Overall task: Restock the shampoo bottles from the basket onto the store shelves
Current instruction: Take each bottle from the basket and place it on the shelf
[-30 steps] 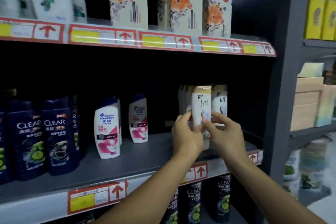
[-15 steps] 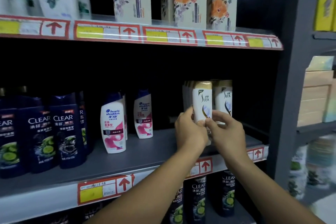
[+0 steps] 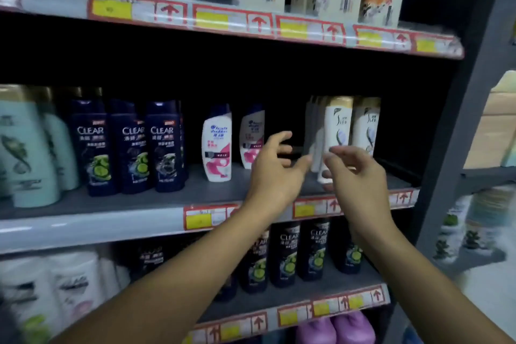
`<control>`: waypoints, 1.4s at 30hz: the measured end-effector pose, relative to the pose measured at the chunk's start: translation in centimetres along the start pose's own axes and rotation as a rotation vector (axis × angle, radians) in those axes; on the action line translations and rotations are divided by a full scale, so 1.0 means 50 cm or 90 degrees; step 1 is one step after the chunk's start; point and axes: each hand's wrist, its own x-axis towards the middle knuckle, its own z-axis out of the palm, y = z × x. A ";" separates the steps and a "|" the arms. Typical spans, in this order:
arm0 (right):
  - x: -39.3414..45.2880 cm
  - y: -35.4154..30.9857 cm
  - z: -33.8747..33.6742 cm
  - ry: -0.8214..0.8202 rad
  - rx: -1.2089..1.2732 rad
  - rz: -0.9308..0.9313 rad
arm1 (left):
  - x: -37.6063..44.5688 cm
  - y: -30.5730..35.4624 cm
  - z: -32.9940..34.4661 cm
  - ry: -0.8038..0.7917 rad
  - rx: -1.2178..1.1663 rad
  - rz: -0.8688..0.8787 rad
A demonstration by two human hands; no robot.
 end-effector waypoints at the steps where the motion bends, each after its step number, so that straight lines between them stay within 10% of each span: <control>1: -0.033 -0.009 0.013 -0.024 0.004 -0.002 | -0.032 -0.003 -0.030 -0.006 0.000 0.005; 8: -0.334 0.098 0.105 -0.274 -0.045 0.119 | -0.327 -0.204 -0.250 -0.015 0.071 -0.009; 15: -0.559 0.379 0.199 -0.768 -0.413 0.300 | -0.609 -0.542 -0.386 -0.103 0.246 -0.293; 22: -0.759 0.619 0.242 -1.155 -0.707 0.168 | -0.660 -0.658 -0.369 -0.497 0.469 -0.468; 33: -0.899 0.858 0.237 -0.924 -0.669 0.295 | -0.672 -0.689 -0.359 -0.610 0.445 -0.522; 39: -0.773 0.697 0.262 -0.816 -0.352 0.545 | -0.681 -0.700 -0.364 -0.537 0.439 -0.583; 42: -0.734 0.596 0.265 -0.720 -0.156 0.590 | -0.668 -0.667 -0.355 -0.431 0.186 -0.721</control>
